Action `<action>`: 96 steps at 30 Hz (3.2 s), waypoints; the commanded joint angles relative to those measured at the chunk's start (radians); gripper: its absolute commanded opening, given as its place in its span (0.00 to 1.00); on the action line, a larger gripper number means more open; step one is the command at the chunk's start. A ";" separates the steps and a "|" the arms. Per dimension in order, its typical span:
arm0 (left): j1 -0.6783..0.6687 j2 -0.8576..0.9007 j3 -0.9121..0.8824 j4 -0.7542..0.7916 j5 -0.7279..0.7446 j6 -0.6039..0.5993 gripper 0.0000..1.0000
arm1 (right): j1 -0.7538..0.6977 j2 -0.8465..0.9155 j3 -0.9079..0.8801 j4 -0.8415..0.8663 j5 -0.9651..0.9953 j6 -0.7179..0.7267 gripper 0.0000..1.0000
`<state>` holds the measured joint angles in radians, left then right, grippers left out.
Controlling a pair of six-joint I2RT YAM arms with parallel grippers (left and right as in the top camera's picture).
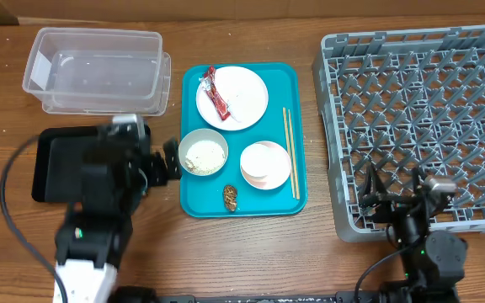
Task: Sort waste into correct bins and load items into the dishwasher
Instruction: 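Reach the left gripper to the red wrapper on the white plate and grasp, then carry the red wrapper with the left gripper into the clear bin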
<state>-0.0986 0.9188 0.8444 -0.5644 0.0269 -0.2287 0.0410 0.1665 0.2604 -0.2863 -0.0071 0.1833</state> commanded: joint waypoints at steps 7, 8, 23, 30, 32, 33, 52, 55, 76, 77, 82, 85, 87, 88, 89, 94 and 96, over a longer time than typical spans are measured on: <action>-0.004 0.239 0.345 -0.337 0.019 0.057 1.00 | 0.005 0.357 0.405 -0.291 0.006 0.007 1.00; -0.004 0.246 0.349 -0.356 0.019 0.057 1.00 | 0.005 0.399 0.457 -0.348 0.006 0.005 1.00; -0.023 0.363 0.385 -0.111 0.150 0.018 1.00 | 0.003 0.851 0.816 -0.789 0.003 0.000 1.00; -0.065 0.581 0.546 -0.039 0.121 0.018 0.96 | 0.003 0.868 0.815 -0.785 0.024 -0.008 1.00; -0.081 0.645 0.585 -0.005 0.082 0.019 0.96 | 0.003 0.868 0.816 -0.786 0.033 -0.008 1.00; -0.089 0.675 0.598 0.017 0.064 0.018 0.96 | 0.003 0.868 0.816 -0.786 0.032 -0.008 1.00; -0.151 1.114 0.607 0.332 0.049 -0.116 0.89 | 0.003 0.868 0.815 -0.808 0.032 -0.008 1.00; -0.151 1.150 0.607 0.345 0.053 -0.129 0.87 | 0.003 0.868 0.815 -0.812 0.032 -0.008 1.00; -0.150 1.175 0.616 0.355 0.047 -0.130 0.04 | 0.003 0.868 0.815 -0.823 0.032 -0.008 1.00; -0.150 1.166 0.620 0.353 0.045 -0.126 0.04 | 0.003 0.868 0.815 -0.823 0.032 -0.008 1.00; -0.149 1.069 0.653 0.324 -0.023 -0.073 0.04 | 0.003 0.868 0.815 -0.823 0.032 -0.007 1.00; -0.146 1.008 0.663 0.301 -0.096 -0.054 0.04 | 0.003 0.868 0.815 -0.823 0.032 -0.008 1.00; -0.136 0.964 0.663 0.300 -0.117 -0.043 0.04 | 0.003 0.868 0.815 -0.824 0.032 -0.008 1.00; -0.128 0.945 0.663 0.300 -0.121 -0.044 0.05 | 0.003 0.868 0.815 -0.824 0.032 -0.008 1.00; -0.117 0.928 0.663 0.299 -0.126 -0.044 0.04 | 0.003 0.868 0.815 -0.824 0.032 -0.008 1.00; -0.042 0.898 0.663 0.299 -0.150 -0.044 0.04 | 0.003 0.868 0.815 -0.824 0.032 -0.008 1.00; -0.001 0.904 0.663 0.292 -0.151 -0.045 0.04 | 0.003 0.868 0.815 -0.824 0.032 -0.007 1.00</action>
<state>-0.1558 1.8160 1.5009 -0.2623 -0.0841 -0.2913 0.0410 1.0428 1.0492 -1.1133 0.0154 0.1829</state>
